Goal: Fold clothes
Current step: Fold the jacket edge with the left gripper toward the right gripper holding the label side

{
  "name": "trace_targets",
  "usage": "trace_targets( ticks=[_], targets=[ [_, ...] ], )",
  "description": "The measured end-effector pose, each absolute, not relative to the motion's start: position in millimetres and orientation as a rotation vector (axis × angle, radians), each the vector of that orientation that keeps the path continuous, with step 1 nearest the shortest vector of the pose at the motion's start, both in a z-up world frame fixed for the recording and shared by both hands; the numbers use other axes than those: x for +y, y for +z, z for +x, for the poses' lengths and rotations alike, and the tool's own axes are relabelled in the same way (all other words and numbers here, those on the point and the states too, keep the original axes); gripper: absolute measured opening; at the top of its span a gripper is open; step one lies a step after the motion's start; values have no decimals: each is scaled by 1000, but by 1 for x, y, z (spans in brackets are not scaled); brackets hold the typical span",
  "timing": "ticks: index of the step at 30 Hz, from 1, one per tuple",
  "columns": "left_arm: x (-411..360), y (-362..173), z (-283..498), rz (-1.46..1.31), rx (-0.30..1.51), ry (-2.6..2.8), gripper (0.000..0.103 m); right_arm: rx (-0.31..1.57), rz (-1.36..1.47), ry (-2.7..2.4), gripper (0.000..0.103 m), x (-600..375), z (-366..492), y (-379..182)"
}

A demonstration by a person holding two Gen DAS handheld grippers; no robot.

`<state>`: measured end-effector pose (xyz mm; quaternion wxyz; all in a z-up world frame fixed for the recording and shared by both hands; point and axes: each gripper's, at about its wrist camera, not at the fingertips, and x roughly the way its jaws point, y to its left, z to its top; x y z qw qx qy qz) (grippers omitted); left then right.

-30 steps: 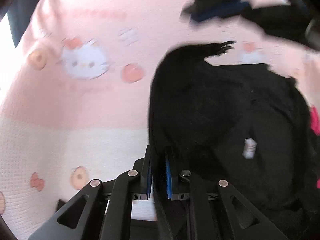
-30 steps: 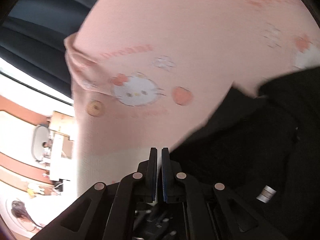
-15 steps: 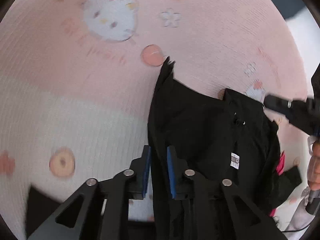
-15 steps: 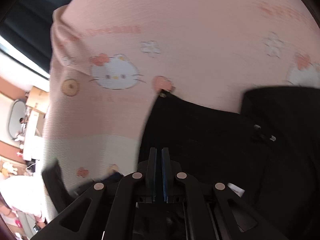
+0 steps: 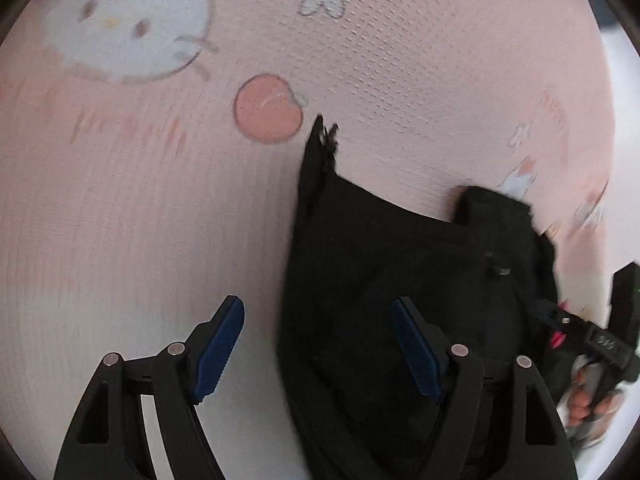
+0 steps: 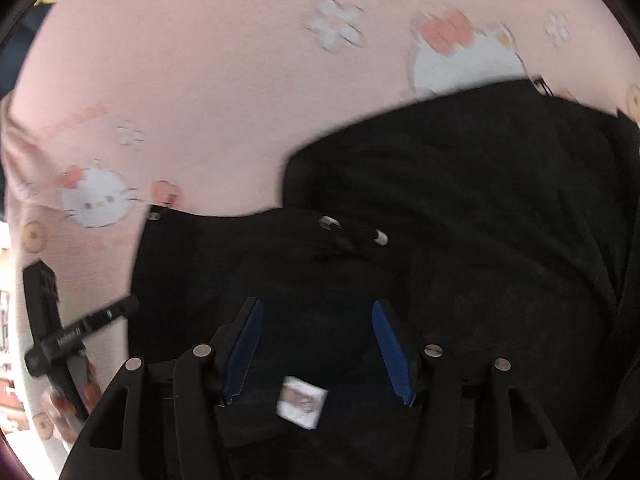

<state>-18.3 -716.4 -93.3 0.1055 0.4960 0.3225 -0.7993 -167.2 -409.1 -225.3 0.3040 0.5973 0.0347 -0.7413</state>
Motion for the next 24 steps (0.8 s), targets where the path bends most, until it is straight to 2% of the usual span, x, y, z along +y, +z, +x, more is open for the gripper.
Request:
trace_targets(
  ticks=[2, 4, 6, 9, 13, 20, 24],
  targets=[
    [-726, -112, -19, 1441, 994, -2377, 75, 105, 1603, -1962, 57, -411, -168, -241],
    [-736, -129, -16, 1460, 1140, -2363, 74, 67, 1613, -1930, 57, -414, -164, -253],
    [-747, -124, -5, 1359, 1260, -2415, 75, 6, 1637, -1905, 57, -419, -160, -267],
    [-753, -114, 5, 1283, 1318, -2474, 75, 14, 1717, -1876, 57, -434, -151, -286],
    [-747, -121, 2, 1358, 1395, -2432, 75, -9, 1759, -1879, 57, -439, -141, -294],
    [-704, -117, -18, 1393, 1217, -2490, 75, -177, 1837, -1857, 58, -425, -139, -305],
    [-691, -125, -29, 1443, 1042, -2457, 75, -180, 1834, -1899, 58, -420, -129, -297]
  ],
)
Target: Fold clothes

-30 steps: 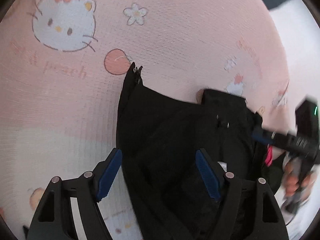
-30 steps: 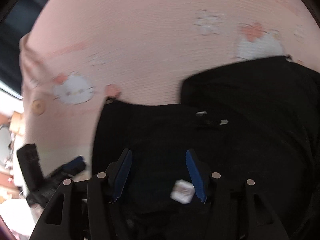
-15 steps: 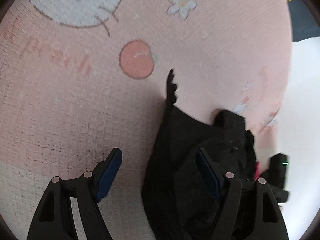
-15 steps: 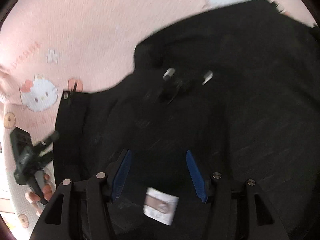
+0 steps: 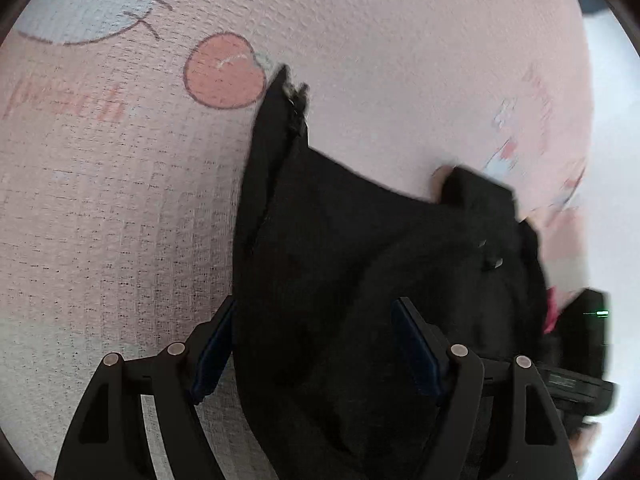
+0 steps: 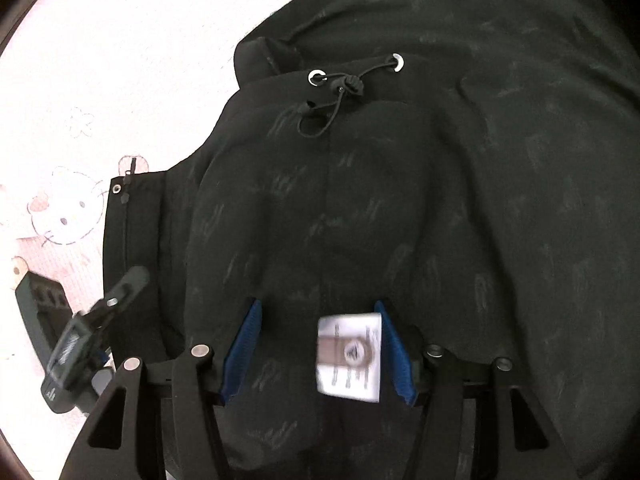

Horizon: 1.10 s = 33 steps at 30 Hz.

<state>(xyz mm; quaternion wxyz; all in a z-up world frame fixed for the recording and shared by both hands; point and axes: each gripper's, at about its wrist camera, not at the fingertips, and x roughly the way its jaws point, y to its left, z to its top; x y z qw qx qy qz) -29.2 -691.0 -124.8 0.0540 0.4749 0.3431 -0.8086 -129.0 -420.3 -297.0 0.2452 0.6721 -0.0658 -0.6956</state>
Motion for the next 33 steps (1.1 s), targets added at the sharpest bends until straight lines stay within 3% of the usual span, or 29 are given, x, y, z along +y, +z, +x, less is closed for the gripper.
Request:
trace_targets(
  ticks=[2, 5, 7, 8, 9, 10, 11, 14, 18, 20, 29, 33],
  targets=[
    [-686, -124, -31, 1455, 994, -2465, 74, -165, 1832, -1931, 58, -418, -124, -293],
    [-680, -118, -32, 1455, 916, -2505, 62, -174, 1828, -1966, 58, -412, -118, -290],
    [-676, -114, -30, 1449, 799, -2522, 37, -216, 1825, -1944, 58, -407, -109, -300],
    [-678, -112, -26, 1439, 776, -2530, 33, -226, 1832, -1927, 56, -408, -108, -306],
    [-678, -112, -25, 1427, 765, -2552, 26, -235, 1839, -1912, 51, -410, -108, -311],
    [-681, -111, -22, 1415, 765, -2580, 17, -221, 1833, -1916, 38, -414, -107, -314],
    [-682, -110, -20, 1402, 770, -2608, 15, -188, 1808, -1936, 26, -418, -107, -311],
    [-692, -108, -15, 1370, 836, -2644, 13, -145, 1729, -1965, 13, -434, -107, -296],
    [-711, -103, -11, 1293, 929, -2637, 10, -245, 1671, -1877, 7, -464, -120, -277],
    [-722, -99, -7, 1250, 958, -2631, 9, -286, 1650, -1833, 6, -481, -127, -267],
    [-785, -81, 33, 1036, 1019, -2553, 8, 14, 1505, -2000, 5, -532, -126, -210],
    [-806, -76, 45, 959, 978, -2497, 7, 19, 1511, -2084, 5, -517, -134, -207]
  ],
)
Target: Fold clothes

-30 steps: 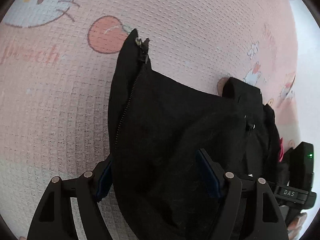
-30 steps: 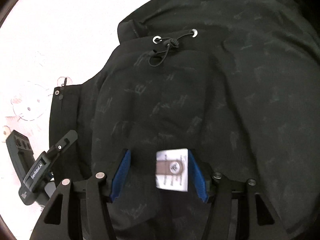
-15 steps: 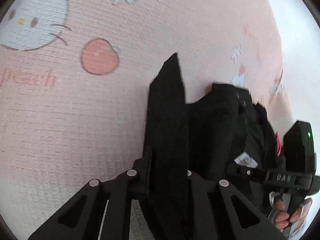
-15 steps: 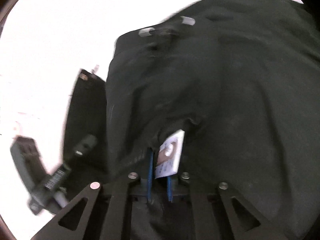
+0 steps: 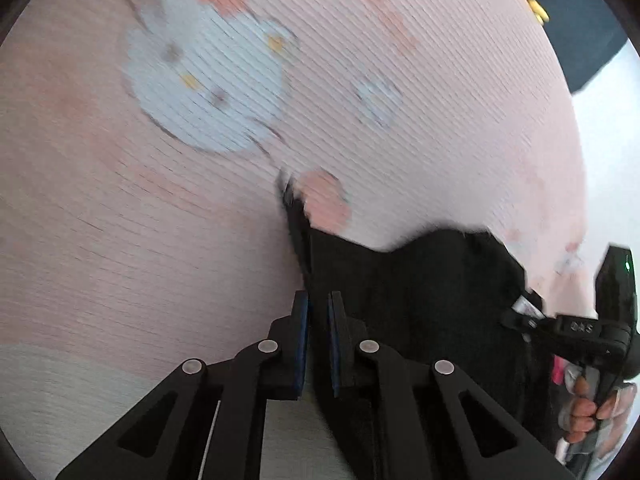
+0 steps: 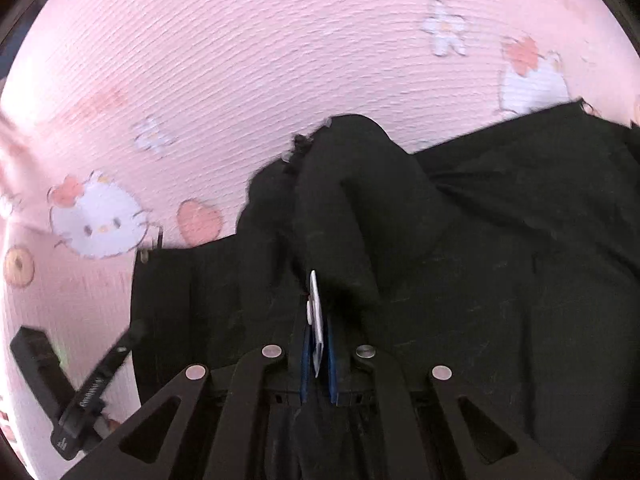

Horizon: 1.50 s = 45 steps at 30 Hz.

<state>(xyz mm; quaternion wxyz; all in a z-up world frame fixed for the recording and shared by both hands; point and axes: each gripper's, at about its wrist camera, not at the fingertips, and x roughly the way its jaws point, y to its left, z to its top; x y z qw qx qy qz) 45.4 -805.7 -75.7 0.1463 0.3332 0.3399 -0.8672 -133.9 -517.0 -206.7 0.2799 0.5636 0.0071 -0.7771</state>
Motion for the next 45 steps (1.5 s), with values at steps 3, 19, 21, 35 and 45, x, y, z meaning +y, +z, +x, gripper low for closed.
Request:
trace_targets(
  ticks=[3, 19, 21, 35, 45],
  targets=[
    [-817, -77, 50, 938, 1004, -2479, 8, 74, 1568, -2077, 5, -517, -143, -221],
    [-821, -107, 23, 1084, 1643, -2422, 79, 449, 1397, -2126, 63, -531, -69, -165],
    [-820, -102, 28, 1071, 1621, -2438, 79, 470, 1360, -2091, 66, -543, -58, -157],
    [-810, -96, 31, 1189, 1477, -2433, 79, 520, 1392, -1917, 67, -573, -23, -192],
    [-805, -89, 37, 1259, 1399, -2457, 79, 583, 1433, -1807, 67, -597, -2, -235]
  ],
)
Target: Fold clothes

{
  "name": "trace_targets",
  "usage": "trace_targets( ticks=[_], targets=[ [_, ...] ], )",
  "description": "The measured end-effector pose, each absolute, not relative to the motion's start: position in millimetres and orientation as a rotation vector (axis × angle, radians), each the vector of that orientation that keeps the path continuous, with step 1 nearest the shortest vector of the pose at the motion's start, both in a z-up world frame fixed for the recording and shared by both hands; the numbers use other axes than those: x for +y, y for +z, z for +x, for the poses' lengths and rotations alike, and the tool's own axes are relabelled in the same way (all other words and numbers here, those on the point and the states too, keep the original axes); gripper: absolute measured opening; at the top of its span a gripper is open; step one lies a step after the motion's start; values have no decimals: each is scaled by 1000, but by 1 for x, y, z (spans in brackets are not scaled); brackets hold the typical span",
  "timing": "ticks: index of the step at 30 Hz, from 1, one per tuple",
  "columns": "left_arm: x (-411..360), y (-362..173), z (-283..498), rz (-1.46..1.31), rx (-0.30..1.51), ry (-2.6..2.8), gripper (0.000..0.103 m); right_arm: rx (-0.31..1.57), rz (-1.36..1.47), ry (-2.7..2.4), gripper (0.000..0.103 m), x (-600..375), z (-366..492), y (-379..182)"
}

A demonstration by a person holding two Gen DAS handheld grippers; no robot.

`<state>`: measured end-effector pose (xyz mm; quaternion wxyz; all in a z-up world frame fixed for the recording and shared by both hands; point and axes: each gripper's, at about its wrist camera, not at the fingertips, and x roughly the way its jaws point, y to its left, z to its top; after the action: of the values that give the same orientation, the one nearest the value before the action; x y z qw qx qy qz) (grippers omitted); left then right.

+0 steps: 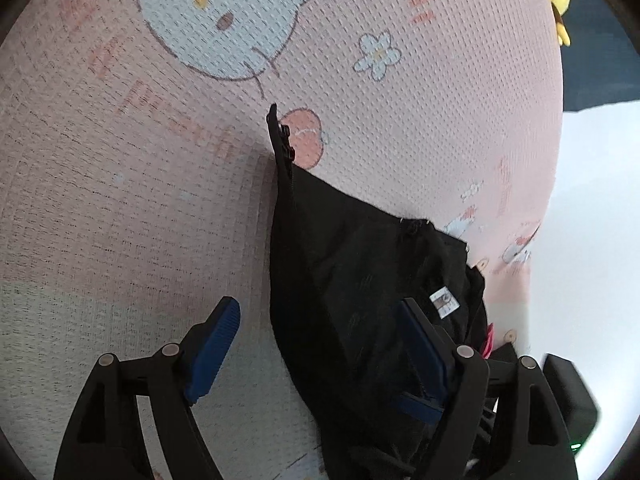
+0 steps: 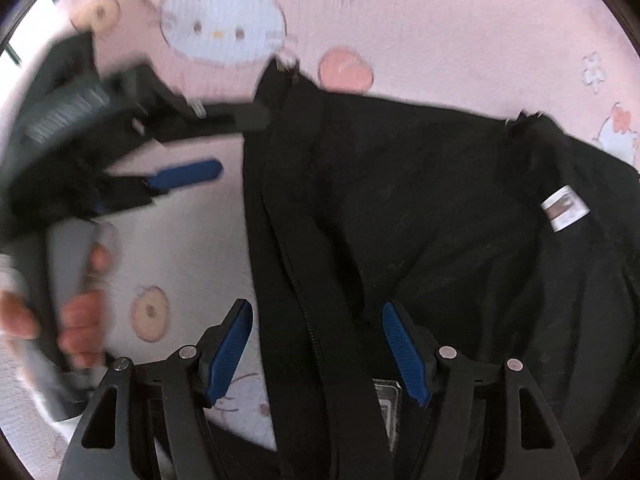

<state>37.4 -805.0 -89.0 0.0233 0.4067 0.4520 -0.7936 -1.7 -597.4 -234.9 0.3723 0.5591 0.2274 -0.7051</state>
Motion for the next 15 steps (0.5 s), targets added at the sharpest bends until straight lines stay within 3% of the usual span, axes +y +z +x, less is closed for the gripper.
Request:
trace_targets(
  ticks=[3, 5, 7, 12, 13, 14, 15],
  targets=[
    [-804, -90, 35, 1268, 1401, -2470, 79, 621, 1457, -1845, 63, -601, -6, -252],
    [-804, -95, 34, 1280, 1435, -2461, 79, 605, 1458, -1847, 42, -601, -9, -258],
    [-805, -102, 34, 1283, 1481, -2440, 79, 589, 1466, -1843, 30, -600, -11, -263],
    [-799, -116, 25, 1329, 1455, -2438, 79, 542, 1464, -1891, 13, -596, -21, -273],
    [-796, -117, 23, 1329, 1433, -2455, 74, 520, 1466, -1892, 11, -595, -22, -273],
    [-793, -116, 21, 1322, 1400, -2477, 61, 498, 1467, -1894, 10, -594, -23, -273],
    [-790, -116, 20, 1315, 1366, -2498, 33, 478, 1469, -1895, 10, -593, -25, -273]
  ],
)
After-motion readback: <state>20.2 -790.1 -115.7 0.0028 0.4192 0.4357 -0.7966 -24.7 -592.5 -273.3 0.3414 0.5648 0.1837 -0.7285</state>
